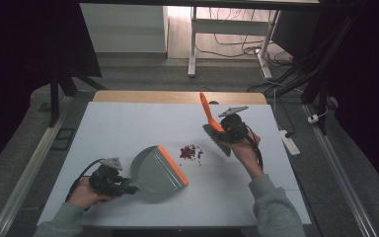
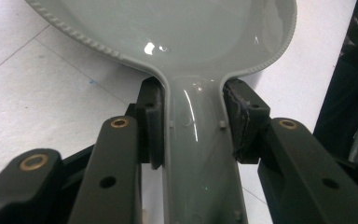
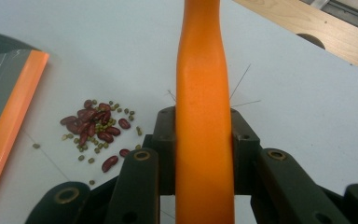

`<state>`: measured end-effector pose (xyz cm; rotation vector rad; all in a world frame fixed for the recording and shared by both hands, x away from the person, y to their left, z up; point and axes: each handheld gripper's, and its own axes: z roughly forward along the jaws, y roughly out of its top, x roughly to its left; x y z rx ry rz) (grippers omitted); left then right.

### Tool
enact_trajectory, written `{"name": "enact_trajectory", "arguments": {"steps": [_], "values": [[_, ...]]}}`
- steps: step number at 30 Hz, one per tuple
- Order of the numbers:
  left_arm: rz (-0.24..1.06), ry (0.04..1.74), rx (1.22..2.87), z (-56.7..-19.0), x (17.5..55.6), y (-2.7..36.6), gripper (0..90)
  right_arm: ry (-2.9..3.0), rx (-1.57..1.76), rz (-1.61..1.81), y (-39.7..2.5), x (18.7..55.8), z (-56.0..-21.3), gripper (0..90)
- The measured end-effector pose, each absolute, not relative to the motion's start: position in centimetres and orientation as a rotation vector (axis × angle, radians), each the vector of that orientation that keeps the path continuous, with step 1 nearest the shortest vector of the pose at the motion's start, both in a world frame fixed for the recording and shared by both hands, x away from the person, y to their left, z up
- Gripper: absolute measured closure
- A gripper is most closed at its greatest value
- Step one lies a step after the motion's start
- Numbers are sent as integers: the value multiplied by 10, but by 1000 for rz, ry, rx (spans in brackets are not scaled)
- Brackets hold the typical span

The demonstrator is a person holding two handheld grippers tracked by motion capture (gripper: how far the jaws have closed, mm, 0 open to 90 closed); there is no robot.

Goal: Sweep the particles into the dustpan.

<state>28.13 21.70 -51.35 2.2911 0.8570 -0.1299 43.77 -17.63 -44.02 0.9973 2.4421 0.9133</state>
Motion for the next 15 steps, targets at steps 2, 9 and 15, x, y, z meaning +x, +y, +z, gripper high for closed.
{"name": "enact_trajectory", "arguments": {"steps": [2, 9, 15], "values": [[-137, 860, 2292, -514, 282, 216, 618, 2442, 999, 906, -174, 440, -442, 705], [-145, 874, 2294, -515, 283, 215, 618, 2457, 1007, 874, -167, 447, -451, 705], [-159, 868, 2293, -517, 283, 214, 618, 2476, 1003, 846, -159, 452, -461, 705]]}}
